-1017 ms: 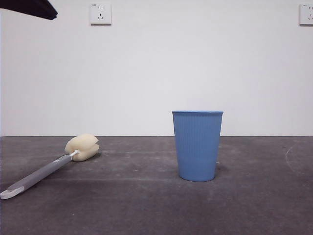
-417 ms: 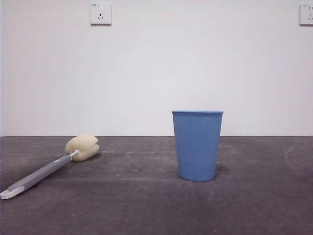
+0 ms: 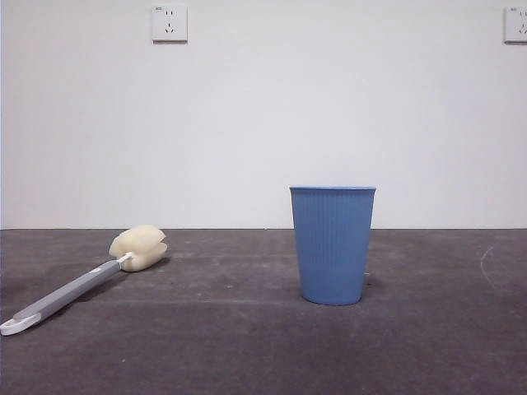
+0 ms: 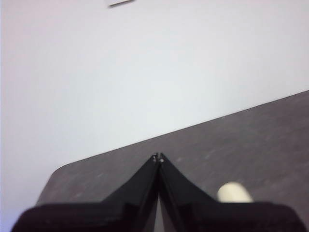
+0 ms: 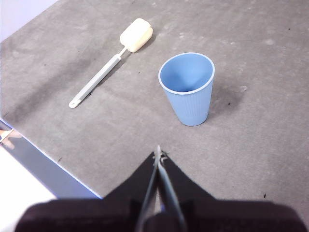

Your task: Pick up the cup brush,pick up the cup,insert the brush into the cup,clean the cup,put the cup brush back,put the cup back to the fixed position on the table

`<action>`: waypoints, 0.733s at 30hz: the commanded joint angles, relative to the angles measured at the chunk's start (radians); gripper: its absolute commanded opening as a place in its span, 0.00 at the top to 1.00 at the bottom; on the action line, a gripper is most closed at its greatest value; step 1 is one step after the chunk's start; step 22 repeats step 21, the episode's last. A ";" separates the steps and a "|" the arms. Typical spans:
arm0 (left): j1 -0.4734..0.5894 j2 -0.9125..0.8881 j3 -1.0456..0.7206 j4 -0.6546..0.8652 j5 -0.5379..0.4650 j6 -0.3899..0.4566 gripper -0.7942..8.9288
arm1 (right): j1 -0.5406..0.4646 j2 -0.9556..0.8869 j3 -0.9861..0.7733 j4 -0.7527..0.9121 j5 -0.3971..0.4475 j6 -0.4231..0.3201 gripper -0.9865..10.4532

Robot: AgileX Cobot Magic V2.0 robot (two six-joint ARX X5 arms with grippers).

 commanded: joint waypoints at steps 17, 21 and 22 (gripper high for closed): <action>0.050 -0.250 -0.468 0.049 0.003 -0.121 0.92 | 0.001 0.001 -0.003 0.005 0.003 0.003 0.91; 0.050 -0.300 -0.468 -0.066 0.005 -0.119 0.92 | 0.001 0.001 -0.003 0.005 0.003 0.003 0.91; 0.050 -0.300 -0.468 -0.066 0.005 -0.119 0.92 | 0.001 0.001 -0.003 0.005 0.003 0.003 0.91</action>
